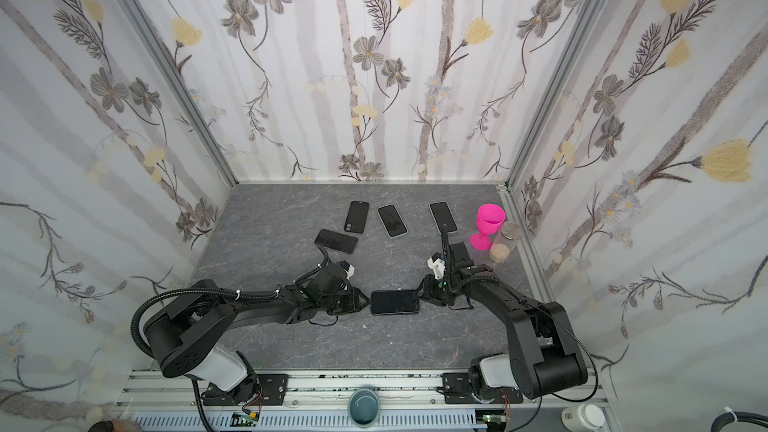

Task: Put the phone into the phone case
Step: 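Lower the cased phone onto the table with both grippers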

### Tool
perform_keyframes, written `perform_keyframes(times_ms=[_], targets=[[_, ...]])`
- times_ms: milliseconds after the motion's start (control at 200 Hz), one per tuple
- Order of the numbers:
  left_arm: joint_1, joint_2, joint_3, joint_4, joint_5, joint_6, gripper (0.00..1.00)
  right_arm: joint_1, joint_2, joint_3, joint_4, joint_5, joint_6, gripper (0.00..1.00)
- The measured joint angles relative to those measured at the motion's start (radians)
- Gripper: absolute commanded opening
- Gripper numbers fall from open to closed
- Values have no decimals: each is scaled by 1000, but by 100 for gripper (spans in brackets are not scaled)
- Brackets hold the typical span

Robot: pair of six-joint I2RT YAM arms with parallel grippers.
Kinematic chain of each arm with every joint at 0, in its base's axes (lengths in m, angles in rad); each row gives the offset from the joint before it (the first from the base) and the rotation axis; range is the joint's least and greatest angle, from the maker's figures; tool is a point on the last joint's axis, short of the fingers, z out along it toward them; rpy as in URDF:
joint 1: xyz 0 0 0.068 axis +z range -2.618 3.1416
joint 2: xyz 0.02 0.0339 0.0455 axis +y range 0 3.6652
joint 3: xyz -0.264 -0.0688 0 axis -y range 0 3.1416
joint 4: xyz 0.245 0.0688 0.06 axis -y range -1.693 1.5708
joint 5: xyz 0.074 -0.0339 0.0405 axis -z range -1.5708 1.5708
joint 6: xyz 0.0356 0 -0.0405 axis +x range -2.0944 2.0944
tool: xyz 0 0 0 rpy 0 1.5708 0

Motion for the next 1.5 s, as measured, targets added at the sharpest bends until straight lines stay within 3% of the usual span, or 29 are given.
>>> perform_keyframes(times_ms=[110, 290, 879, 1044, 1194, 1329, 1499], targets=[[-10, 18, 25, -11, 5, 9, 40, 1, 4, -1, -20, 6, -10, 18], [-18, 50, 40, -12, 28, 26, 40, 8, 18, -3, -27, 6, -16, 13], [-23, 38, 28, -15, 12, 26, 36, 122, 107, 10, 51, -48, 30, 9], [-6, -20, -6, -60, -44, 26, 36, 149, 125, 48, 70, -45, 45, 13], [4, -37, -3, -84, -57, 46, 38, 140, 81, 82, 47, 16, 44, 25], [2, -15, 34, -97, -35, 69, 39, 108, 12, 73, 17, 76, 43, 31], [-2, 21, 64, -94, 16, 82, 39, 78, -18, 27, -14, 122, 39, 31]])
